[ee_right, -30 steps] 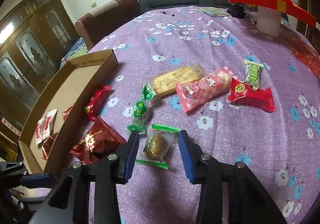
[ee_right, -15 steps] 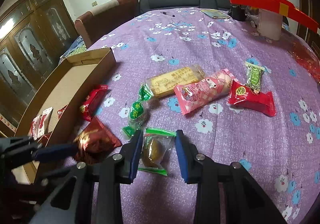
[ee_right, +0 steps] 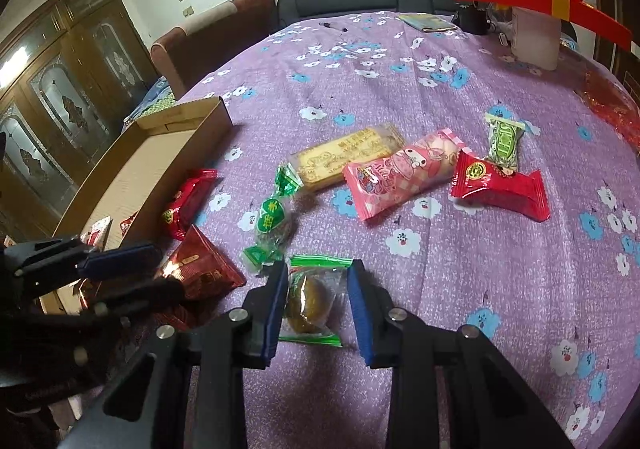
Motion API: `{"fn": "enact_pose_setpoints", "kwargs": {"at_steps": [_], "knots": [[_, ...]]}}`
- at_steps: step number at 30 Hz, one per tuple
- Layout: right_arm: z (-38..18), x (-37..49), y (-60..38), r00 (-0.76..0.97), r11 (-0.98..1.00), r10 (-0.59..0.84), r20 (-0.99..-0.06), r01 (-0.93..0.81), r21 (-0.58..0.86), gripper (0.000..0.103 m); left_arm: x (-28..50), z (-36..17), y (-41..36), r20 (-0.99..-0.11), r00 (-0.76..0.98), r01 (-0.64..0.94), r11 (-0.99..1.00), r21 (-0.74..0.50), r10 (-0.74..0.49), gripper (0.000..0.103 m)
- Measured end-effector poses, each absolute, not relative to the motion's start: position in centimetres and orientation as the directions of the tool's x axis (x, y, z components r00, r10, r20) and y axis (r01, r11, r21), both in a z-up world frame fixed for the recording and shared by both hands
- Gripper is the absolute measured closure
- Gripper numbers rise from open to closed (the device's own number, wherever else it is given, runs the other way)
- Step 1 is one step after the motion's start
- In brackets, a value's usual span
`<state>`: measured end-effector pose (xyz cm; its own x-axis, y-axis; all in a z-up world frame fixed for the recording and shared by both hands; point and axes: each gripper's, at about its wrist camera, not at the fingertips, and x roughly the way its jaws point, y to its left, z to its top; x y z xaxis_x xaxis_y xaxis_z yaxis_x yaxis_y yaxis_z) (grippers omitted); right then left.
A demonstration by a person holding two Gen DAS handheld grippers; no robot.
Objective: Organize snacks
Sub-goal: 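Grasp the brown-red foil pack with the left tool and drop it in the box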
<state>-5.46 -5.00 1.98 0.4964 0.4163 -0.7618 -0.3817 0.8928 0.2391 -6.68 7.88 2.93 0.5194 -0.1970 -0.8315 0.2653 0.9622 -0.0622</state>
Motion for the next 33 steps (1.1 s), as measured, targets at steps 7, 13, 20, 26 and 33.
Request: {"fn": "enact_pose_setpoints", "kwargs": {"at_steps": [7, 13, 20, 26, 33], "knots": [[2.0, -5.5, -5.0, 0.500, 0.894, 0.414, -0.761, -0.382, 0.235, 0.069, -5.7, 1.6, 6.2, -0.852, 0.492, 0.295, 0.955, -0.028, -0.177, 0.053], [2.0, -5.8, -5.1, 0.507, 0.896, 0.409, -0.759, -0.381, 0.228, 0.071, -5.6, 0.8, 5.6, -0.862, 0.480, 0.292, 0.956, -0.019, -0.164, 0.064], [2.5, -6.5, -5.3, 0.542, 0.902, 0.403, -0.737, -0.373, 0.218, 0.073, -6.4, 1.9, 7.4, -0.823, 0.513, 0.252, 0.959, -0.127, -0.244, 0.065], [4.1, -7.1, -5.8, 0.584, 0.904, 0.413, -0.699, -0.359, 0.234, 0.073, -8.4, 4.8, 11.0, -0.767, 0.564, 0.218, 0.951, -0.220, -0.306, 0.065], [7.0, -7.1, -2.2, 0.550, 0.863, 0.483, -0.682, -0.429, 0.265, 0.073, -8.5, 7.0, 19.0, -0.737, 0.631, 0.077, 0.965, -0.252, -0.243, 0.065]]}}
